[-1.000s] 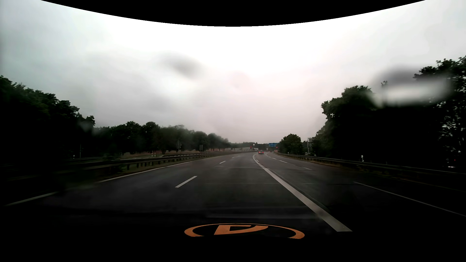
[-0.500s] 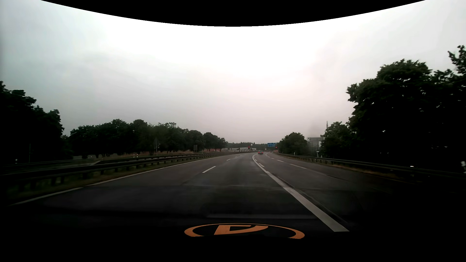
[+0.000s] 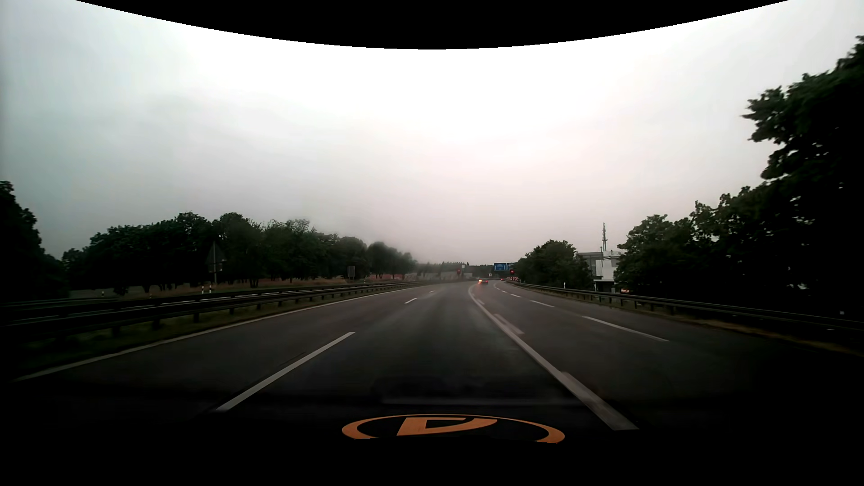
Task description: Follow the waypoints while adhering to traffic rules and regulations
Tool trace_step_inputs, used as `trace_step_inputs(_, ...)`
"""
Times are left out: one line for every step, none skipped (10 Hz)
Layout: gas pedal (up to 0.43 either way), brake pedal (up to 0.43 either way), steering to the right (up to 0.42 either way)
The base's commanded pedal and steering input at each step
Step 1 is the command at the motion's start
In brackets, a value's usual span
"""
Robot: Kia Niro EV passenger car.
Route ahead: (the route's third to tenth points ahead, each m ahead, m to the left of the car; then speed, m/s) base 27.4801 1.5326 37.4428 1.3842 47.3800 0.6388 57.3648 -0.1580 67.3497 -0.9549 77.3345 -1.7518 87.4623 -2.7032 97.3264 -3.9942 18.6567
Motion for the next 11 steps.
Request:
trace_step_inputs(0.169,0.000,0.004)
trace_step_inputs(0.169,0.000,0.004)
trace_step_inputs(0.169,0.000,0.004)
trace_step_inputs(0.169,0.000,0.004)
trace_step_inputs(0.169,0.000,0.004)
trace_step_inputs(0.169,0.000,0.004)
trace_step_inputs(0.169,0.000,0.004)
trace_step_inputs(0.169,0.000,0.004)
trace_step_inputs(0.169,0.000,0.005)
trace_step_inputs(0.169,0.000,0.005)
trace_step_inputs(0.169,0.000,0.005)
